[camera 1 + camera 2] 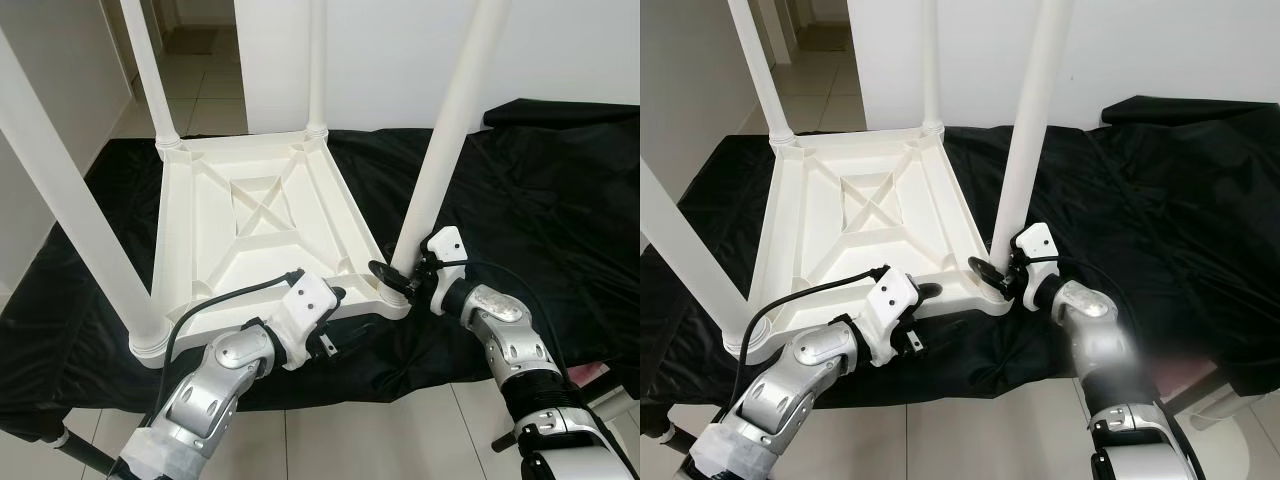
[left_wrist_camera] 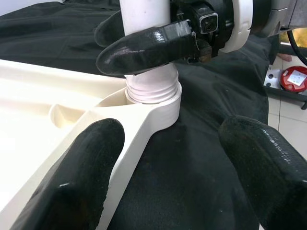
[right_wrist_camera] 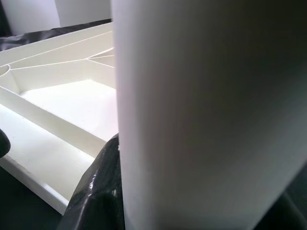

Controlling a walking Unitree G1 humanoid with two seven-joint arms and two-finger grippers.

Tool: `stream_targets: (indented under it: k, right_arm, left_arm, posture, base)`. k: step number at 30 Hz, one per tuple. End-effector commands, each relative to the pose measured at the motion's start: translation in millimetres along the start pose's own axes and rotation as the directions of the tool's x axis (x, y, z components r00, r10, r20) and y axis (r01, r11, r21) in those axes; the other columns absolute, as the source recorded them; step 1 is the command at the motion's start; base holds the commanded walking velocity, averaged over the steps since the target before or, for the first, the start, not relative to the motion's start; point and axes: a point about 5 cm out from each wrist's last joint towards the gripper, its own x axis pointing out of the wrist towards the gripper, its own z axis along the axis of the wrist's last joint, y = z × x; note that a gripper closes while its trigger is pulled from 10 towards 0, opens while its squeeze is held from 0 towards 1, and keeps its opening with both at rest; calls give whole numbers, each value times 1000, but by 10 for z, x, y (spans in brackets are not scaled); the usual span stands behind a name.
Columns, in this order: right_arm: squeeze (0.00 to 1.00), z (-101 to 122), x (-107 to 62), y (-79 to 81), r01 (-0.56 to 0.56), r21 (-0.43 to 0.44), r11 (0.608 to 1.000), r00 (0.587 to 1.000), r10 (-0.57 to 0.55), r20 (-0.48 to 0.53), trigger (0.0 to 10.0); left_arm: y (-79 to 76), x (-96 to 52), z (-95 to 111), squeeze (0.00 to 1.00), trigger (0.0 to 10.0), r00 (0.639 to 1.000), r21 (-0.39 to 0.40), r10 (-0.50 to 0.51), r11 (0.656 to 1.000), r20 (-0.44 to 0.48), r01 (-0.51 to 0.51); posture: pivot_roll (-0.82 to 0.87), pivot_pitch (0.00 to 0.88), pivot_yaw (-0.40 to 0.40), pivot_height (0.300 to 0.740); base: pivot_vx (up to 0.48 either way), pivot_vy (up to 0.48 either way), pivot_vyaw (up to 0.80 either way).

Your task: Building children table

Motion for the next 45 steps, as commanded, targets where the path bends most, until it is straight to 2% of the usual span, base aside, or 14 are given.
stream_targets:
  k: [1,45]
  right_arm:
    - [0,-119,-2,40,-14,15,1000,998,14,-62,10000]
    - [0,-180,37,1,-7,23,1000,999,8,-40,10000]
  left_arm:
    - [3,-16,-19,0,10000,1000,-11,17,1000,-8,-17]
    - [27,-25,-18,0,10000,1000,9,6,1000,-19,-6]
  posture:
    - [19,27,-19,740]
    - [17,0,-3,740]
  base:
    - [0,0,0]
    - [0,0,0]
